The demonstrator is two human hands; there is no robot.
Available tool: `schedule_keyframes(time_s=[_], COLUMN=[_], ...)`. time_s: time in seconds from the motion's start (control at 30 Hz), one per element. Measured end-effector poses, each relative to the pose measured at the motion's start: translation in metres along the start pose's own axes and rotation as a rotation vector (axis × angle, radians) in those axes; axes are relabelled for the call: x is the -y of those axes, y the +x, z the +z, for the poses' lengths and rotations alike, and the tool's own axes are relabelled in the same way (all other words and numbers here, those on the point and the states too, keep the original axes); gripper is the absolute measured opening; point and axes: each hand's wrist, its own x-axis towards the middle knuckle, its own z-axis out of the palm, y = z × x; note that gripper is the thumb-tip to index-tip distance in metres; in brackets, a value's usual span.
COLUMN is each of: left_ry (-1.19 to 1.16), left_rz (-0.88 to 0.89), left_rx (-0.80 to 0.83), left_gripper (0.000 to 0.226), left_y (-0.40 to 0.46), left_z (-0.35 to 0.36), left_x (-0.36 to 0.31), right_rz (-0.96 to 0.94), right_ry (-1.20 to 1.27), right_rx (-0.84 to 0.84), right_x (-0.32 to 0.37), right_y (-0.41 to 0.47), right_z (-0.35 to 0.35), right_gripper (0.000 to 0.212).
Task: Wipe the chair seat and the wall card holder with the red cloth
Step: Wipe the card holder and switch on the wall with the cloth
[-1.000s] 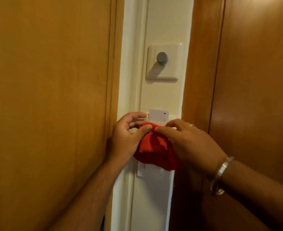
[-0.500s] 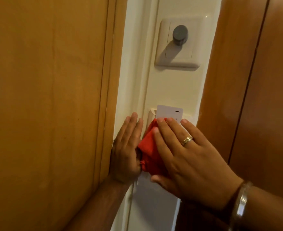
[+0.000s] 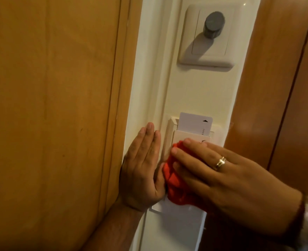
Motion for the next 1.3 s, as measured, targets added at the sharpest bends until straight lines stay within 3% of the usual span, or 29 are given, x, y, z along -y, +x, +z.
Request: schedule_keyframes(time_s=[0.07,0.17,0.23,0.37,0.5,0.7,0.83,0.97,1.07,1.2,1.3], left_ry=[0.013,0.028,0.035,0.046,0.044,0.042,0.039,0.045,0.041,0.047,0.048], left_rz=[-0.004,-0.004,-0.008,-0.005,-0.012,0.011,0.0,0.016,0.008,0.012,0.012], left_rx=[0.004,0.011,0.019,0.024,0.017,0.01,0.014,0.02,0.015,0.002,0.004], left_gripper=[0.057,0.056,0.056,0.056,0.056,0.055,0.055,0.058,0.061,0.06,0.061], left_y=[0.0,0.0,0.0,0.0,0.0,-0.001,-0.001,-0.002,-0.001,-0.001,-0.001], left_z=[0.0,-0.001,-0.001,-0.002,-0.002,-0.001,0.0,-0.001,-0.002,-0.001,-0.001], left_x=[0.0,0.0,0.0,0.0,-0.001,0.001,0.0,0.001,0.0,-0.001,0.0], right_rz=[-0.041,0.057,0.067,-0.091,-0.036,-0.124,-0.124,-0.173,-0.214,-0.097,-0.134], right_ry=[0.007,0.022,0.048,0.08,0.088,0.117,0.092,0.07,0.079,0.068,0.103], right_rx=[0.005,0.007,0.016,0.063,0.057,0.041,0.103,0.084,0.136,0.164,0.185], right_x=[-0.012,-0.026,-0.018,-0.007,-0.029,-0.019,-0.036,-0.024,-0.031,-0.042,-0.028], right_y=[-0.004,0.001,0.01,0.005,0.006,0.019,0.017,0.022,0.006,-0.005,-0.015], right_z=[-0.007,-0.016,-0.015,-0.008,-0.019,-0.019,-0.023,-0.02,-0.018,-0.017,-0.007], right_gripper=[0.073,0.084,0.077,0.065,0.082,0.054,0.081,0.065,0.076,0.092,0.085])
